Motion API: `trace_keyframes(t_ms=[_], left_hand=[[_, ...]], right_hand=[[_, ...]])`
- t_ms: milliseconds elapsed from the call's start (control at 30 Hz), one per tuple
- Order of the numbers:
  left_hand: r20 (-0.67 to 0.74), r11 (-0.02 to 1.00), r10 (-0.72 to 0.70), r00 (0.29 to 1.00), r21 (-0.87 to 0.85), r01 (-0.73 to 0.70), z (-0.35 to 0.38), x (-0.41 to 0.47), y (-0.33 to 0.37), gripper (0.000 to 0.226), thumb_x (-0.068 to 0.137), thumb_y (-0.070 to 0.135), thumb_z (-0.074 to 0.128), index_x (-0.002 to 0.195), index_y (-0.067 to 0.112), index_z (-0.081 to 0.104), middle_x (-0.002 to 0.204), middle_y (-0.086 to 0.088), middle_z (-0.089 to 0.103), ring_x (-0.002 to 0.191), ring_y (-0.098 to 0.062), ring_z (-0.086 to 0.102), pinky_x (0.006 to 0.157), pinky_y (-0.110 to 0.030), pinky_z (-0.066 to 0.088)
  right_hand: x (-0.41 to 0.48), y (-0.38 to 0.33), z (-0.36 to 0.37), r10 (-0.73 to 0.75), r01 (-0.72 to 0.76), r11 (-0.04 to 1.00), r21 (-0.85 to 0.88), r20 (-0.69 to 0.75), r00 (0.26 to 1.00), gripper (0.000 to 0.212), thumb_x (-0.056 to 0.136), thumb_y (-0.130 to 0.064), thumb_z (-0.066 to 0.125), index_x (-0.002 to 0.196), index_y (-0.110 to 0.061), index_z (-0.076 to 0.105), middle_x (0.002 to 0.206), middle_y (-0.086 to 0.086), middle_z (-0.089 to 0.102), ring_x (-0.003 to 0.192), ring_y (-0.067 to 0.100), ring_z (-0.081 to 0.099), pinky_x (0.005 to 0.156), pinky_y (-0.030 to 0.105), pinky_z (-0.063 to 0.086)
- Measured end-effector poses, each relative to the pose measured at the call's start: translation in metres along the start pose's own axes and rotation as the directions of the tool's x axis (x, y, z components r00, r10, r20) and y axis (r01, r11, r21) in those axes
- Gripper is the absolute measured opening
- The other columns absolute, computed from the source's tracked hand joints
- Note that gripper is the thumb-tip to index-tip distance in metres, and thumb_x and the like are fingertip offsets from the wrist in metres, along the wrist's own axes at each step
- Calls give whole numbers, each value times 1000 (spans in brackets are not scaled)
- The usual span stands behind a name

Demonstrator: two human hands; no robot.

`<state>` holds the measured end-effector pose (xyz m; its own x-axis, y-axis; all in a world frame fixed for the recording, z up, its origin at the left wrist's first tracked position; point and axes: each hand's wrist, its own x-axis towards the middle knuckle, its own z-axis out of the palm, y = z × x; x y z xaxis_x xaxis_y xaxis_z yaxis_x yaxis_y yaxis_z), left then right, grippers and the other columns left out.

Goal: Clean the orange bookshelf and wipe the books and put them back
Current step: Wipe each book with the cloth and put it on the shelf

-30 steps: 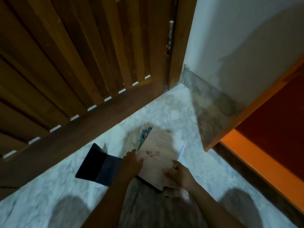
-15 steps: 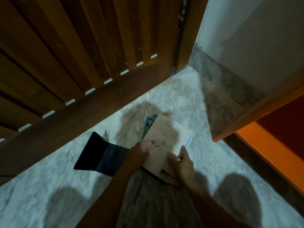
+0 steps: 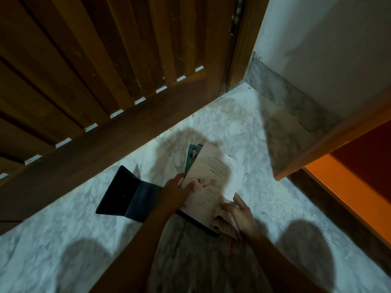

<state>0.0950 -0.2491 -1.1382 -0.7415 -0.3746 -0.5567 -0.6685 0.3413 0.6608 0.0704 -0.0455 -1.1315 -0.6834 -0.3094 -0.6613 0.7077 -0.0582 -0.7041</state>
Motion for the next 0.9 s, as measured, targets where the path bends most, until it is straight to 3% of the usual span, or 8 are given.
trace_keyframes(t_ms=[100, 200, 367, 467, 567, 667, 767, 900], left_hand=[[12, 1000, -11, 1000, -4, 11, 0, 2, 5, 47, 91, 50, 51, 130, 25, 43, 117, -7, 57, 87, -19, 64, 59, -33, 60], [-9, 997, -40, 999, 62, 41, 3, 5, 6, 52, 91, 51, 49, 129, 16, 43, 127, -8, 42, 99, -21, 56, 56, -28, 55], [-63, 993, -80, 995, 81, 85, 8, 2, 1, 58, 91, 48, 52, 129, 6, 43, 135, -14, 33, 117, -29, 46, 89, -37, 49], [-102, 996, -77, 992, -58, 71, 4, -1, -7, 55, 85, 53, 57, 118, 10, 50, 121, -14, 52, 98, -27, 59, 66, -40, 58], [-97, 979, -89, 991, -189, 69, -3, -6, -2, 39, 88, 46, 58, 106, 16, 42, 101, -10, 62, 80, -22, 65, 50, -32, 53], [-25, 939, -13, 1000, -344, 3, -16, -8, 4, 25, 94, 34, 53, 111, 22, 39, 98, -12, 69, 67, -18, 70, 58, -35, 58], [-1, 891, 102, 995, -444, -92, -25, -13, 9, 33, 97, 23, 49, 129, 27, 41, 98, -5, 70, 76, -16, 72, 63, -30, 59], [-82, 895, 233, 969, -373, -247, -32, -26, 23, 40, 99, 20, 45, 138, 30, 41, 116, -2, 65, 93, -12, 69, 76, -27, 58]], right_hand=[[-1, 1, -4, 5, -4, 1000, -5, 51, 999, 42, 88, 11, 49, 128, -1, 50, 85, 11, 69, 67, 20, 70, 52, 26, 54], [-2, 2, -4, 10, -9, 1000, -4, 84, 996, 47, 89, 9, 50, 132, -9, 48, 102, 13, 72, 85, 25, 71, 61, 29, 57], [-3, 0, 2, -29, 33, 999, -41, 108, 994, 53, 88, 9, 52, 134, -18, 48, 104, 6, 73, 92, 21, 71, 66, 26, 57], [-2, -1, 4, -24, 33, 998, -59, 138, 990, 56, 88, 7, 53, 135, -21, 47, 110, 7, 71, 99, 23, 68, 71, 27, 56], [1, 1, 7, -12, 19, 999, -39, 166, 986, 58, 87, 7, 53, 135, -24, 47, 114, 10, 69, 103, 27, 67, 74, 29, 56], [5, 5, 9, -17, 25, 999, -46, 169, 985, 57, 87, 7, 53, 134, -27, 47, 115, 10, 68, 104, 28, 66, 78, 33, 56], [5, 6, 10, -31, 46, 996, -75, 197, 980, 54, 89, 3, 54, 131, -29, 48, 118, 8, 67, 107, 26, 65, 82, 34, 55], [11, -4, 14, -29, 82, 915, -395, 139, 990, 36, 89, -11, 60, 116, -34, 54, 119, 0, 65, 103, 16, 64, 80, 24, 50]])
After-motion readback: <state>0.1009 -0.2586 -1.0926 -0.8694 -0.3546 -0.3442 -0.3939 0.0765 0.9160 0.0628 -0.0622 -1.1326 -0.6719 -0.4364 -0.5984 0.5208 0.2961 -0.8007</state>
